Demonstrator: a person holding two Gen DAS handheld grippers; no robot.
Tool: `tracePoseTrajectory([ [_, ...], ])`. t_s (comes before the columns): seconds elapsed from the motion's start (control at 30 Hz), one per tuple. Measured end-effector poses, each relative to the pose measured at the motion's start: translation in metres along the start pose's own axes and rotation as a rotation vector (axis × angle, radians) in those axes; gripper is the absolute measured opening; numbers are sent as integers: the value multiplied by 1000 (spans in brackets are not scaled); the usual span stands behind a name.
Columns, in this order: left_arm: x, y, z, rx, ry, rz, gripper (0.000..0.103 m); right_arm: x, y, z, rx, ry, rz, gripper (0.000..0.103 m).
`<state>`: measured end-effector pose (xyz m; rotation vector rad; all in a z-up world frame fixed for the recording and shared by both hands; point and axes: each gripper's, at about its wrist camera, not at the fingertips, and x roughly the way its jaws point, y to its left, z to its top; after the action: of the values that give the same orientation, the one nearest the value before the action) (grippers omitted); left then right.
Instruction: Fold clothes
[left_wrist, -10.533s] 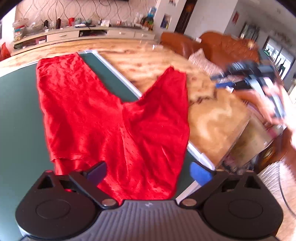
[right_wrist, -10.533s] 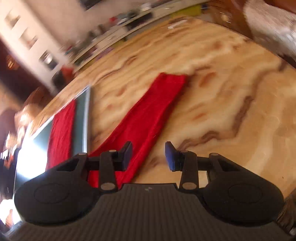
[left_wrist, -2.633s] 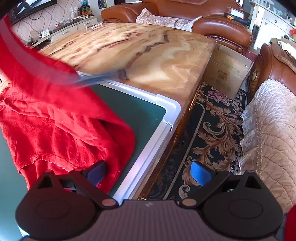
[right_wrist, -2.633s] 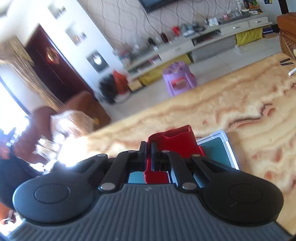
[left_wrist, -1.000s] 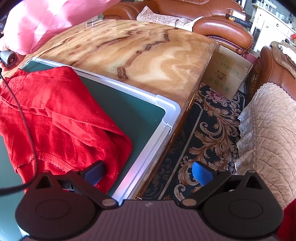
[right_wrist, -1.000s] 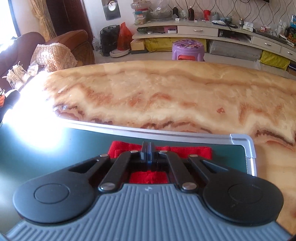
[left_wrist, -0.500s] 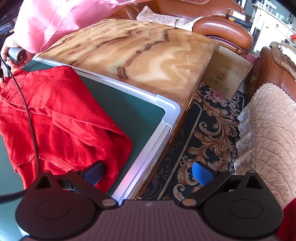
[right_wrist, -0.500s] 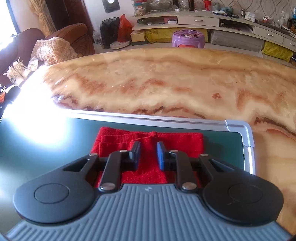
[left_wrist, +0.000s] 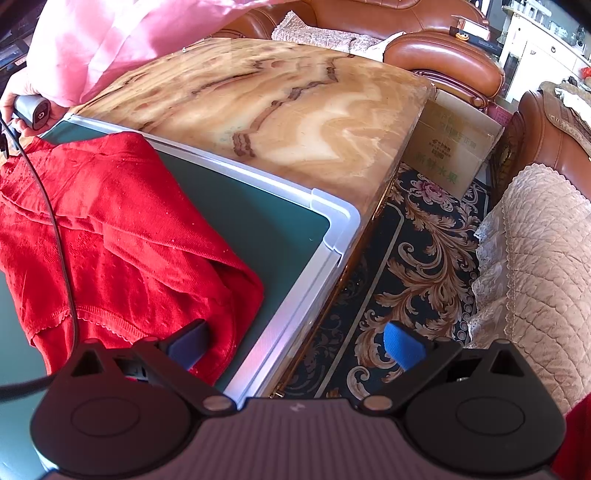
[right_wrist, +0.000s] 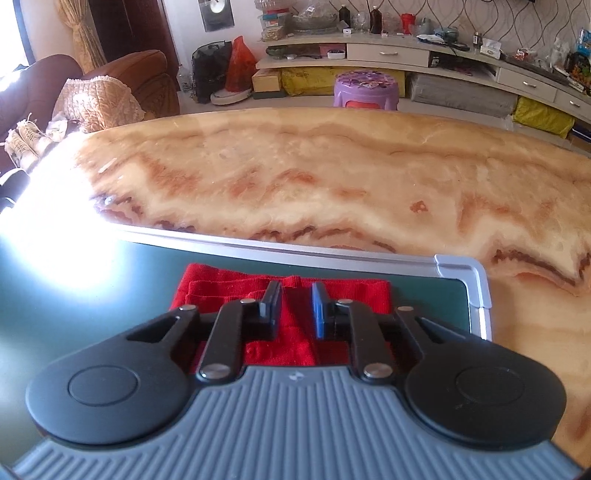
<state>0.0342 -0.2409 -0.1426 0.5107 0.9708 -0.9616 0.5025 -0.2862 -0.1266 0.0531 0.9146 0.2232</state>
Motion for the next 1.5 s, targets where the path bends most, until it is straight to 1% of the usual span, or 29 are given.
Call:
tracePoseTrajectory([
  [0.07,0,1,-1,2,0,1,102,4,-1,-2,0,16,16,22],
  [0.2,-1,2,-1,-1,0,-1,102,7,1,-5,-15,20,26,21],
  [0.23,-1,2,-1,-2,0,-2,102,7,2,-5,-17,22,29,17],
  [0.27,-1,3,-1,-3,0,-2,102,7,3,-6,-24,22,26,8],
  [0.43,-3,5,-3,0,-1,1,102,1,6,-5,-31,-20,1,8],
  [0.57,-4,4,-3,8,0,7,102,-6,7,3,-5,-62,14,7],
  [0.73,-5,1,-4,16,1,13,102,-1,5,11,24,-67,5,7],
  [0.83,-5,1,-4,15,1,12,102,11,5,9,30,-40,2,8],
  [0.93,-4,0,-3,14,2,12,102,16,7,6,35,-28,-23,9],
  [1.0,-3,-1,-2,14,3,13,102,14,8,4,36,-18,-46,19],
  [1.03,-3,-1,-2,15,3,13,102,12,8,4,33,-8,-60,26],
  [1.17,-2,-2,-2,21,2,17,102,-19,7,-6,7,-4,71,28],
  [1.23,-2,-4,-3,31,2,25,102,-32,14,-17,-51,31,148,28],
  [1.3,-1,-5,-3,39,2,31,102,-41,29,-32,-152,82,187,28],
  [1.37,-1,-6,-3,44,2,36,102,-42,43,-46,-237,98,147,28],
  [1.5,-1,-7,-4,48,1,39,102,-35,46,-51,-179,133,169,28],
])
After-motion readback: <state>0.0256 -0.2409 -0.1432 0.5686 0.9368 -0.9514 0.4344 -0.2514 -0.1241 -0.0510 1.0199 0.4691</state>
